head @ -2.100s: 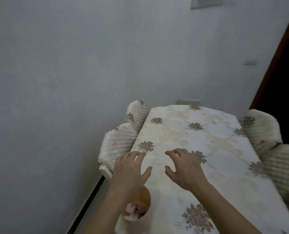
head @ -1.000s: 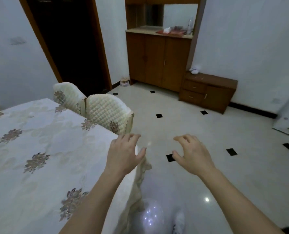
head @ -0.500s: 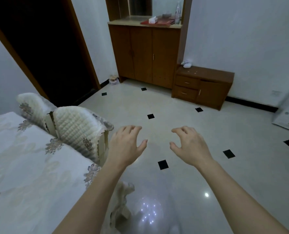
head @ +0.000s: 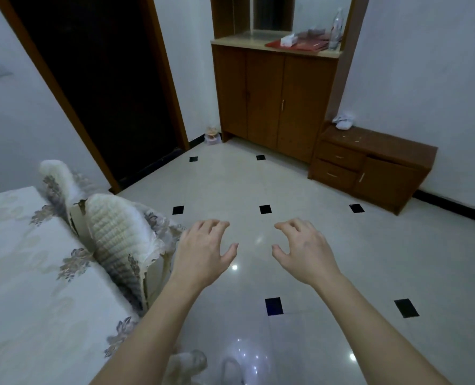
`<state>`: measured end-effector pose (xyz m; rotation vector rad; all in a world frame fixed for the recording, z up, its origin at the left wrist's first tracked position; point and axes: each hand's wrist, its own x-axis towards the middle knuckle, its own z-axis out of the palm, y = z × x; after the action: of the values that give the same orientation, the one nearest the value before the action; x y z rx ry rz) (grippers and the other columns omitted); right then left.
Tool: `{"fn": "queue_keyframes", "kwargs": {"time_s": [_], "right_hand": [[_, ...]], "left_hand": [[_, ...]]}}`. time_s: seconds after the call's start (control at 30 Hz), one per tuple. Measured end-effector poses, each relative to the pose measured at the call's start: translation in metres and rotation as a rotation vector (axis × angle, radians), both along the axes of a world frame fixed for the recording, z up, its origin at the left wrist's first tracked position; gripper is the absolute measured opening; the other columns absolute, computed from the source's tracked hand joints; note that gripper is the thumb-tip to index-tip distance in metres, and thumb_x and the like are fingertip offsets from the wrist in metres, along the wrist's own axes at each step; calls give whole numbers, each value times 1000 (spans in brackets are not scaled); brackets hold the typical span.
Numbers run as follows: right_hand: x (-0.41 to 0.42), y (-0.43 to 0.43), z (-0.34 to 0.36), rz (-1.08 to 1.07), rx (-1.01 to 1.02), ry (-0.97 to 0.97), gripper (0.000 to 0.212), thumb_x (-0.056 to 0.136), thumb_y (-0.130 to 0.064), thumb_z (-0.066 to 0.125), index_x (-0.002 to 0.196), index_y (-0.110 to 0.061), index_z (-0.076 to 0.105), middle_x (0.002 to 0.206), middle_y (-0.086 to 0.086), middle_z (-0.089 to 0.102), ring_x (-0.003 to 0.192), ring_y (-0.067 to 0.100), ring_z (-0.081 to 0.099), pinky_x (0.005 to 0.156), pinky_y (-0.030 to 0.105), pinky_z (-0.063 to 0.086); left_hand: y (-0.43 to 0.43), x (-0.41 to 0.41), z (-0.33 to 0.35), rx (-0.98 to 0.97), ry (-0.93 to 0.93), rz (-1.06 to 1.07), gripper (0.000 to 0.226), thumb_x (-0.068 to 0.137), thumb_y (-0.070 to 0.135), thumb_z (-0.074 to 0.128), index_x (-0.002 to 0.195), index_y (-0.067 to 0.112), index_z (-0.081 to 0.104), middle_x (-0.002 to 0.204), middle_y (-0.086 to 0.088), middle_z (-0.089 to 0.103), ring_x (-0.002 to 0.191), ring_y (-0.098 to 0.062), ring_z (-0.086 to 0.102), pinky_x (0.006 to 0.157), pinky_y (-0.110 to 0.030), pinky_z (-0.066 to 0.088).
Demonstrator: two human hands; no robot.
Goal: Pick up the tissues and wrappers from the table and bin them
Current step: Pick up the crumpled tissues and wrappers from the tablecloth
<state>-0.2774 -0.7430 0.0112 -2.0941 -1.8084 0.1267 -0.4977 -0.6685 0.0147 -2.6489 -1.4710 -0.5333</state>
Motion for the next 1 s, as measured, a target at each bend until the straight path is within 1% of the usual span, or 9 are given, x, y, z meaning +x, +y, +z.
{"fn": "queue_keyframes", "kwargs": {"time_s": [0.13,0.2,0.37,0.43,0.53,0.6,0.77,0.9,1.0], "right_hand": [[7,55,-3,44,-1,14,47,89,-42,57,131,-22,56,123,1,58,116,21,51,95,39,45],[10,90,-5,60,10,12,47,87,-42,58,129,-21,58,121,2,60,115,24,53,92,40,47],[13,194,-9,115,5,-12,46,83,-45,56,122,-21,61,114,1,62,108,25,57,86,41,50],[13,238,-8,140,-1,-15,46,83,-44,57,123,-21,61,112,1,62,108,25,57,86,40,50],[10,306,-1,159,-15,-26,46,87,-44,56,128,-23,57,120,0,59,115,22,53,91,39,47],[8,347,2,177,-4,-30,46,88,-44,55,130,-23,56,124,-1,58,117,21,51,93,38,46],[4,429,0,212,-8,-30,45,90,-44,54,130,-24,55,125,-2,57,118,20,51,94,37,43],[4,488,-8,241,-22,-12,44,89,-43,55,127,-22,57,123,-1,59,116,21,52,92,38,44],[3,536,-16,280,-32,1,43,90,-42,55,127,-21,58,123,0,59,116,22,52,92,38,44]], "left_hand": [[54,2,-3,-3,-1,37,53,83,57,44,120,22,61,115,1,66,109,-23,59,83,-39,50],[85,3,-6,10,-18,64,53,82,57,44,119,22,62,114,1,67,108,-23,60,82,-39,51],[181,7,-10,3,-20,126,54,83,58,43,120,22,61,115,1,66,108,-24,59,83,-38,48],[222,8,-9,-6,-25,148,53,84,57,44,121,23,61,115,2,66,107,-23,59,82,-38,48],[281,7,-6,-10,-51,164,50,85,54,49,121,22,60,111,2,66,104,-23,58,81,-38,48],[317,8,-4,-7,-60,184,50,86,54,50,123,23,59,113,3,65,105,-22,58,82,-38,48],[390,7,-5,-21,-63,216,51,86,56,45,123,23,59,118,4,65,109,-20,57,87,-38,50],[444,5,-11,-37,-41,245,50,88,56,46,125,25,58,121,3,64,113,-20,56,89,-39,49],[484,2,-16,-45,-33,284,53,87,58,41,126,24,57,121,3,64,114,-20,56,89,-40,48]]}}
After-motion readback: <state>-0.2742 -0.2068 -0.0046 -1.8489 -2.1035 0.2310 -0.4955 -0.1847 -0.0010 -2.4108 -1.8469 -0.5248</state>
